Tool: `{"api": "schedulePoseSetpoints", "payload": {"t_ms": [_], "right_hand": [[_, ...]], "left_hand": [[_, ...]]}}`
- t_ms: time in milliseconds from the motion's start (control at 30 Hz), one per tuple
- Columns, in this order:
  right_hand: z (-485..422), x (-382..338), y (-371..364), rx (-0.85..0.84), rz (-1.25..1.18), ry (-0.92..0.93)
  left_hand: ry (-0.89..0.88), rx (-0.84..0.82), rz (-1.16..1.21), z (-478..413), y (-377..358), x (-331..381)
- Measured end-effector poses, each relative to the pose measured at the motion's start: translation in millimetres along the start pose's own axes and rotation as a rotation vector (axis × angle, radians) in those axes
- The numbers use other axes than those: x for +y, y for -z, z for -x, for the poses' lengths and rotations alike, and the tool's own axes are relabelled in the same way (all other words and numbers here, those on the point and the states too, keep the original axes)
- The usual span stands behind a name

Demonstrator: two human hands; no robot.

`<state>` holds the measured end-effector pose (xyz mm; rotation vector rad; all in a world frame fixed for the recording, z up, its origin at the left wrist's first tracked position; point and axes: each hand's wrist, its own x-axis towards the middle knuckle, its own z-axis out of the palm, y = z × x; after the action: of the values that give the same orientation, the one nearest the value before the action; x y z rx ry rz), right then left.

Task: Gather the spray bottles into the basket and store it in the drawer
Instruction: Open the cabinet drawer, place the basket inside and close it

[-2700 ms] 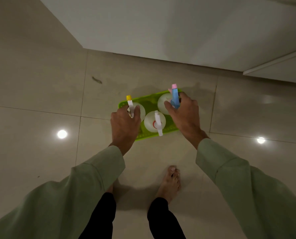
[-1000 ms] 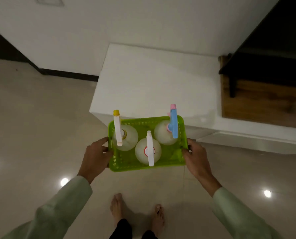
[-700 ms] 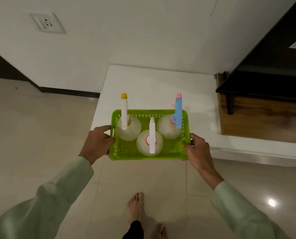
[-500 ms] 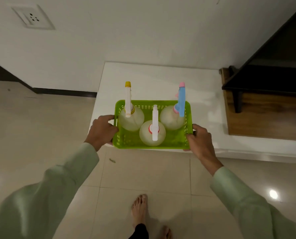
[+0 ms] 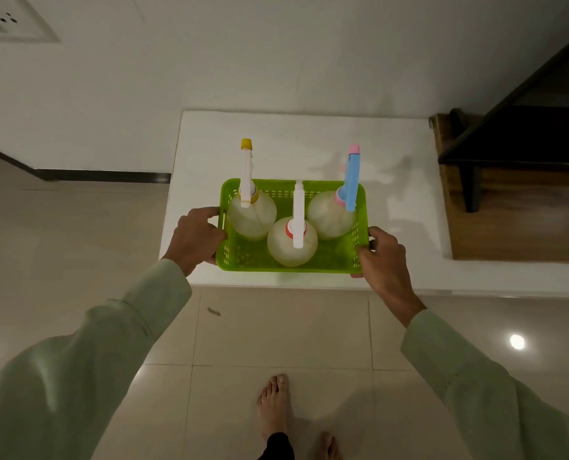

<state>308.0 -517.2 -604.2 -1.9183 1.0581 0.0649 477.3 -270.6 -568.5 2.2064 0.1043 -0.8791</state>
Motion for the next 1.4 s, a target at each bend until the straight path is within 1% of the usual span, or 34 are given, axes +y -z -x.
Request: {"api": "schedulePoseSetpoints", "payload": {"t_ms": [233,300,400,467,533,600,733,767,833,933,1067,1167,1267,1400], "right_hand": [[4.1,5.0,1.9,-0.008,-0.059,0.018],[12.8,9.6,1.8,-0.003,-0.064,0.022],[39.8,23.4,-1.8,0.075,-0.130,0.054],[64.4,38.3,-8.7,0.158,-0.192,0.068],[86.0,55.7,-23.0,0.184,-0.284,0.018],[102.3,75.0,-44.1,0.150,-0.383,-0.093],[111.4,109.7,-83.2,0.002,-0.596,-0.382],[108.1,119.4,-93.7,-0.031,-0.645,-0.447],[94.9,136.7,-115.5,-0.090,-0.764,-0.556],[58.1,170.3,-158.2,-0.120,-1.002,-0.668],[-15.0,213.5,-221.6,-0.047,-1.300,-0.744],[-62.3,232.5,-255.8,-0.045,-1.486,-0.765],[-79.9,243.4,-270.3,-0.072,-1.655,-0.727],[-72.6,245.5,-267.4,-0.137,-1.755,-0.666]], "left_hand": [[-0.014,0.022,0.033,6.5,-2.4,-3.8],[-0.034,0.059,0.033,15.9,-5.2,-10.3],[-0.098,0.212,0.031,41.4,-17.1,-30.2],[-0.125,0.345,0.130,65.0,-34.9,-50.4],[-0.103,0.413,0.263,86.4,-60.3,-72.6],[-0.003,0.356,0.411,100.5,-91.3,-94.8],[0.375,0.143,0.865,102.2,-145.4,-130.1],[0.438,0.099,0.951,97.6,-157.9,-140.2],[0.510,0.022,1.079,80.3,-179.0,-160.7],[0.544,-0.012,1.217,25.9,-208.5,-193.5],[0.591,0.046,1.372,-72.0,-241.1,-230.0],[0.576,0.069,1.482,-126.2,-254.8,-246.2],[0.498,0.022,1.616,-149.0,-257.8,-251.8],[0.453,-0.031,1.723,-138.1,-258.0,-258.6]]}}
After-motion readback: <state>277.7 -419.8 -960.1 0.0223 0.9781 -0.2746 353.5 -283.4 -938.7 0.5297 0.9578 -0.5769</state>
